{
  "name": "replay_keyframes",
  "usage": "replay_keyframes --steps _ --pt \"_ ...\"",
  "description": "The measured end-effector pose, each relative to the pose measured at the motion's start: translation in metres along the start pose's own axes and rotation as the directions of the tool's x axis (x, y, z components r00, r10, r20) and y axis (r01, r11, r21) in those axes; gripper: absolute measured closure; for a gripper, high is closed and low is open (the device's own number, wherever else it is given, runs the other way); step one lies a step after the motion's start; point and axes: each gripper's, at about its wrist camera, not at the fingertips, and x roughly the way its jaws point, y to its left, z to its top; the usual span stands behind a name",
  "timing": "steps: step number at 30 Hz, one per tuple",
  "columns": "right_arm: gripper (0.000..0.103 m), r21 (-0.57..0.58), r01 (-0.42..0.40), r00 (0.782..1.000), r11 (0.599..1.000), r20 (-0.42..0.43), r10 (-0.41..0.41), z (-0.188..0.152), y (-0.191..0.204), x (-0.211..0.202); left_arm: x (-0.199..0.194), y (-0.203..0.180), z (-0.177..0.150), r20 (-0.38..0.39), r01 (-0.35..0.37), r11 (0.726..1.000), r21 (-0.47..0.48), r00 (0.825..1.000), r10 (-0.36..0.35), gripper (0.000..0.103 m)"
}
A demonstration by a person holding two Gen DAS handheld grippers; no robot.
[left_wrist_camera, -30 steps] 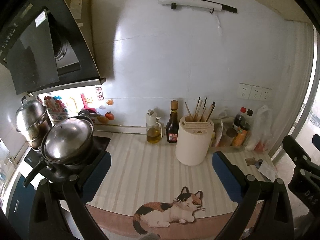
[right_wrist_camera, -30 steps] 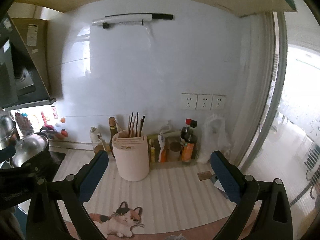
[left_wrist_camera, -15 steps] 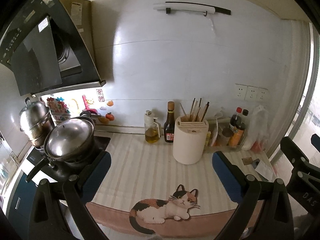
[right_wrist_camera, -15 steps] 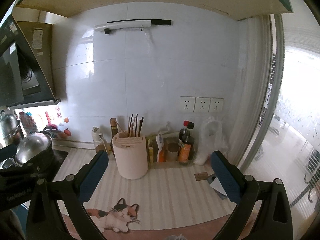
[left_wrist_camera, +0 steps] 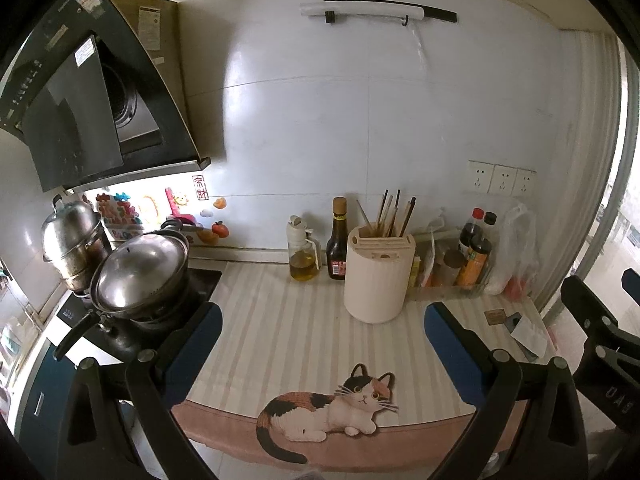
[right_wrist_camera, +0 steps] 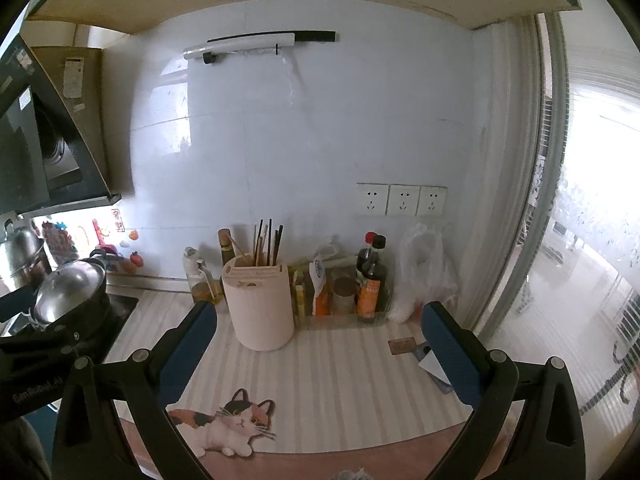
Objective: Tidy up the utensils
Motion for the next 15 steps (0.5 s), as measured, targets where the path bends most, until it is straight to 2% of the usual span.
replay_keyframes --steps 15 --pt "0.0 0.003 -0.002 1.0 1.0 -0.007 0.002 -0.0001 -0.006 0.0065 -0.001 -0.0019 0.0005 0.002 0.001 1.0 0.001 1.0 -0.001 0.0"
